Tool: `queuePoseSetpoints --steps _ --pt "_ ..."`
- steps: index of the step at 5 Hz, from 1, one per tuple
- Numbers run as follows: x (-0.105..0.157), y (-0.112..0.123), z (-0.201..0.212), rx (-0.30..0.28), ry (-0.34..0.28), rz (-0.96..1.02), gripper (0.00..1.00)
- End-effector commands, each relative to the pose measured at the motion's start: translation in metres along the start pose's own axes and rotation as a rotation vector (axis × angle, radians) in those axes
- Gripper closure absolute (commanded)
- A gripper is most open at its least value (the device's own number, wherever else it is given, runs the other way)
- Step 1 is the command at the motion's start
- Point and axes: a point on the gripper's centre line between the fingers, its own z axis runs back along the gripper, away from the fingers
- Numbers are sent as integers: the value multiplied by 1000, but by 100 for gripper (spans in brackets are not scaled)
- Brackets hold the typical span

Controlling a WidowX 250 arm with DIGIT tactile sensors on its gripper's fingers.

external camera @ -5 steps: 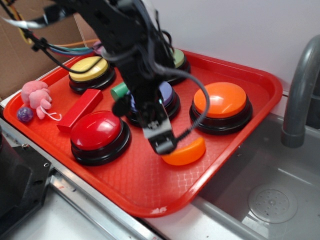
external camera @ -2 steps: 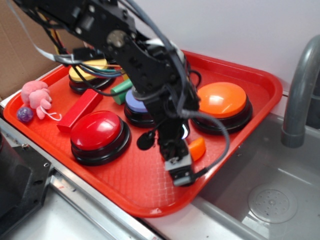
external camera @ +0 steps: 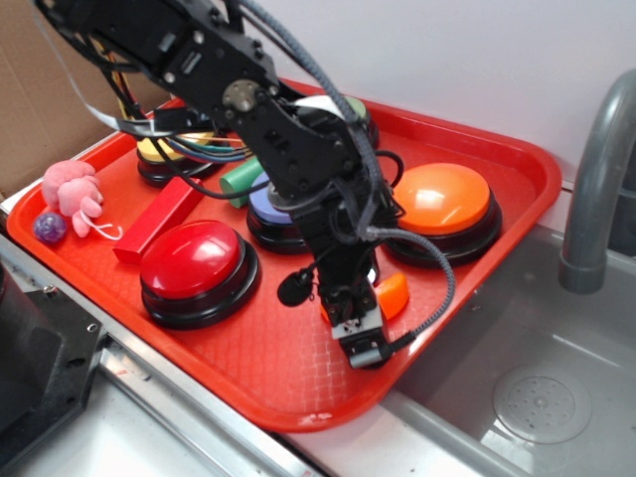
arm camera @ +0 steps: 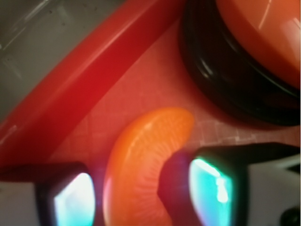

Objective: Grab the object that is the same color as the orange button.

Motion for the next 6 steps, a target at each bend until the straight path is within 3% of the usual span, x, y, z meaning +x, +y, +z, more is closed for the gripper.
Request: queuePoseSetpoints --steps 1,3,6 --pt "8 -10 5 -12 -39 -13 100" --pt "11 -6 13 -15 -27 27 100" --pt "12 27 86 70 -34 386 100"
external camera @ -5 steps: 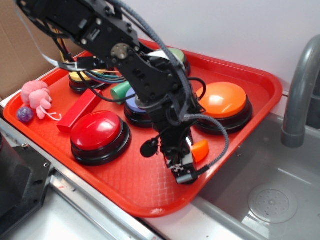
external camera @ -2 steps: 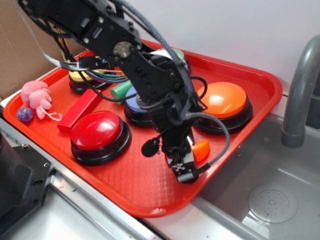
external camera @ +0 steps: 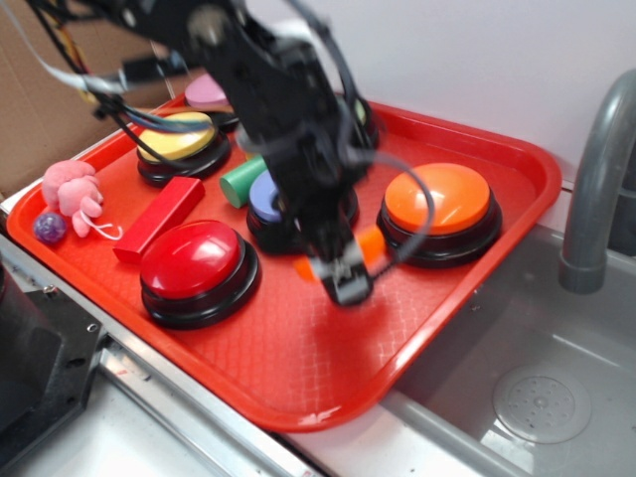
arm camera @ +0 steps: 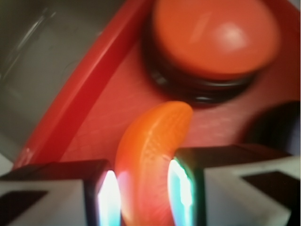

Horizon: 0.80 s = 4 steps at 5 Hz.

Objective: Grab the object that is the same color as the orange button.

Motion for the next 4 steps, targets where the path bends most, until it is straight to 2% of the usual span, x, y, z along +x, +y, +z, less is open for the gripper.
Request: queuePoseSetpoints --steps 1,2,4 --pt "1 18 65 53 -26 266 100" --pt "-15 36 93 73 3 422 100" --pt "-30 56 115 141 86 486 100"
